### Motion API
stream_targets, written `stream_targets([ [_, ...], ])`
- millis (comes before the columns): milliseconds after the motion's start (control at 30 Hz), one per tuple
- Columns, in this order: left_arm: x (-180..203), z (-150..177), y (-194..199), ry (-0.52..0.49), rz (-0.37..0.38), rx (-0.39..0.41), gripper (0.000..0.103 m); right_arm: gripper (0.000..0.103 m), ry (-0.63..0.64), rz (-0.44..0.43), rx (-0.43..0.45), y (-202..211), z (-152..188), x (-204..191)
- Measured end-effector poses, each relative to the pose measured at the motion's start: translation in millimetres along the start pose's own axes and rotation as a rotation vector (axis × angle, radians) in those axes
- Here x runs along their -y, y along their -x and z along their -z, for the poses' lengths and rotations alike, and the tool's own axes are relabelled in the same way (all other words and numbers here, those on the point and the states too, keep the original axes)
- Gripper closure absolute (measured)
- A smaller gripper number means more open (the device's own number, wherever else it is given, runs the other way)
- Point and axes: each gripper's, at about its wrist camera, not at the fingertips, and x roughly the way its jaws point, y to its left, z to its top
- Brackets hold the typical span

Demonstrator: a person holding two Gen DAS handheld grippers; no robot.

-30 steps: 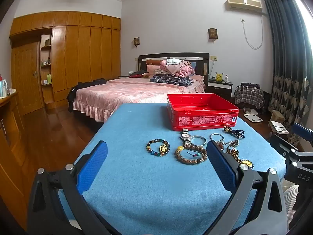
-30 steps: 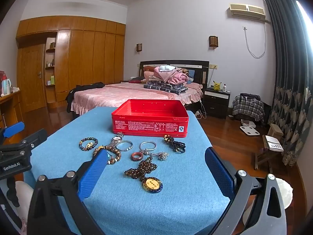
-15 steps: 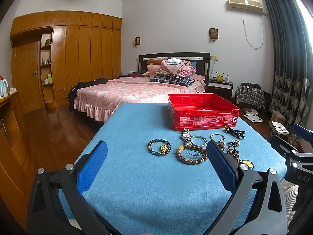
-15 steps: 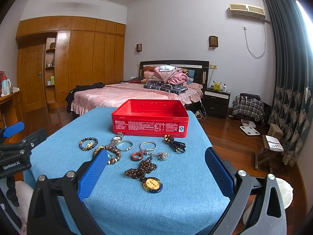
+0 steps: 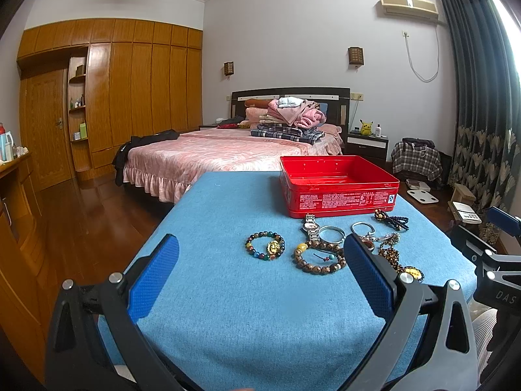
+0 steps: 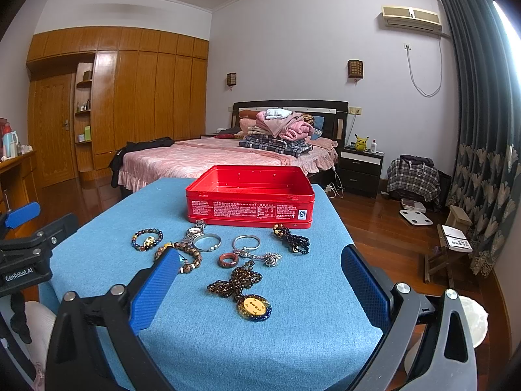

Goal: Organize jewelry

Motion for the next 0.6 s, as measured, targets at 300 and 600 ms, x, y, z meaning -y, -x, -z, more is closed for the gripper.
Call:
stream_targets([
  [300, -0.2, -0.1, 0.0, 0.001, 0.001, 0.0, 0.005, 0.006, 0.0, 0.0, 0.0, -0.3, 0.0, -0.1],
  [600, 0.0, 0.6, 0.2, 0.0, 0.002, 0.0, 0.005, 0.006, 0.0, 0.0, 0.0, -0.4, -0.1, -0.1],
])
